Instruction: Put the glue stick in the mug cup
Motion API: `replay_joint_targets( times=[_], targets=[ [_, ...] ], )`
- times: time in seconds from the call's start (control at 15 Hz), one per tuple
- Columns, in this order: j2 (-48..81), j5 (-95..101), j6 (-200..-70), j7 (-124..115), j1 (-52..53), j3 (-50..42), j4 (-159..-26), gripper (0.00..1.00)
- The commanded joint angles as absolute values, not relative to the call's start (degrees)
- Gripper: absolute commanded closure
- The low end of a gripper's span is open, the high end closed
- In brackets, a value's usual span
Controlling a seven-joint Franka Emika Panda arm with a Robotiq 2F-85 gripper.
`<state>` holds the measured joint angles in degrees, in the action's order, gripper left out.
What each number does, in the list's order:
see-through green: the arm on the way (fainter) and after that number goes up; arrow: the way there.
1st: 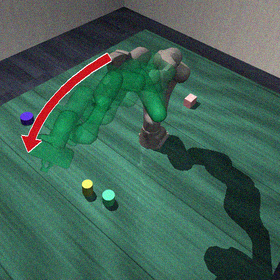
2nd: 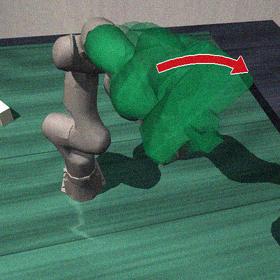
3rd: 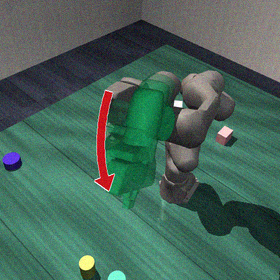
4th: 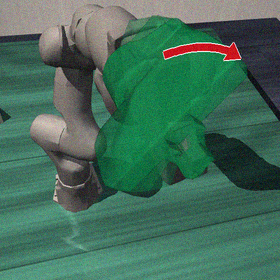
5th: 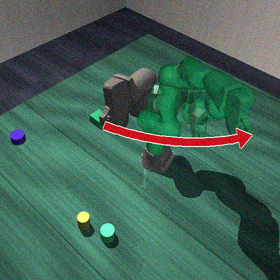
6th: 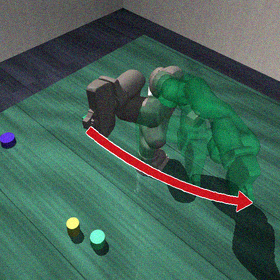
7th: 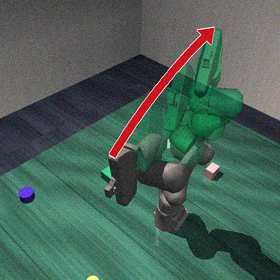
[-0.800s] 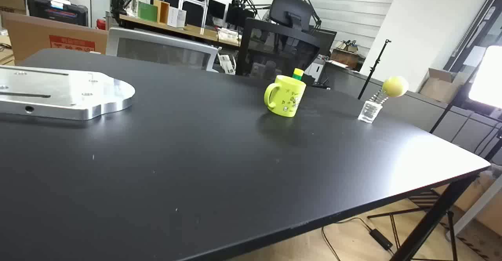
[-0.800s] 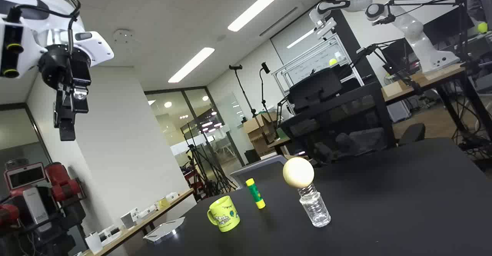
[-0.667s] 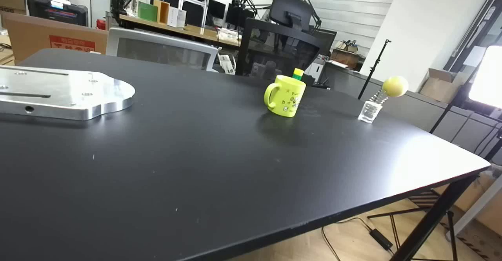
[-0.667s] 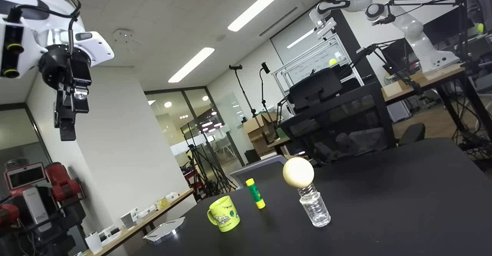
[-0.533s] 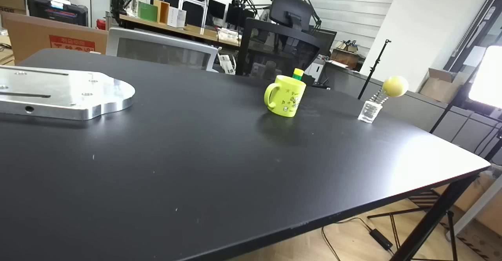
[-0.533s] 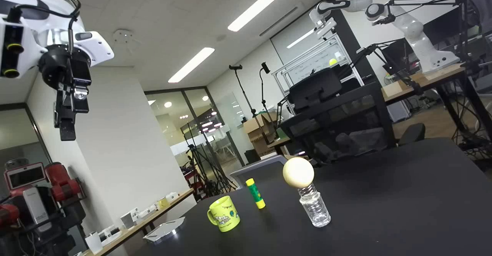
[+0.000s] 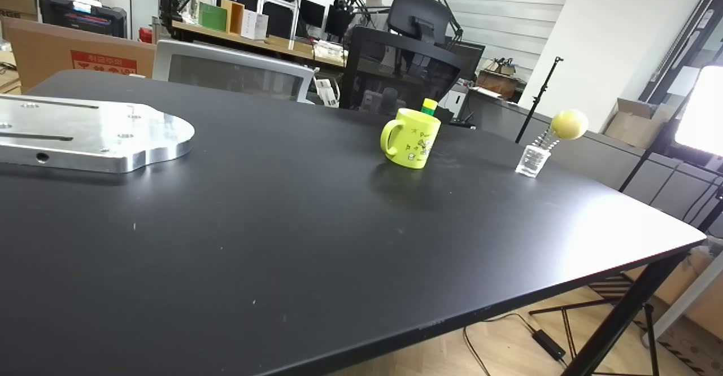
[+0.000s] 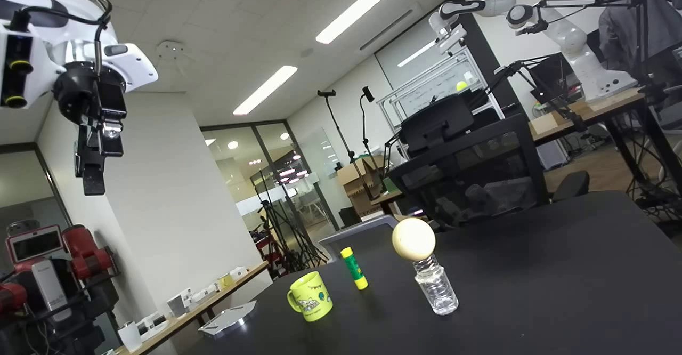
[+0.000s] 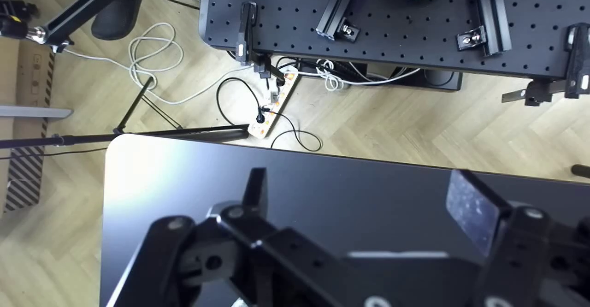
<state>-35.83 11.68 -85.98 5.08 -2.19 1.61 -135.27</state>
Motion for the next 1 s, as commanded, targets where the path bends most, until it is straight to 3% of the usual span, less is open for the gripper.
replay_joint_targets(
  times=[0.0,0.93],
  targets=[
    [-35.76,12.09,-85.74,4.53,-0.93,0.68,-135.13,0.00],
    [-30.04,0.53,-101.69,18.56,-0.73,-10.44,-136.66,0.00]
  ],
)
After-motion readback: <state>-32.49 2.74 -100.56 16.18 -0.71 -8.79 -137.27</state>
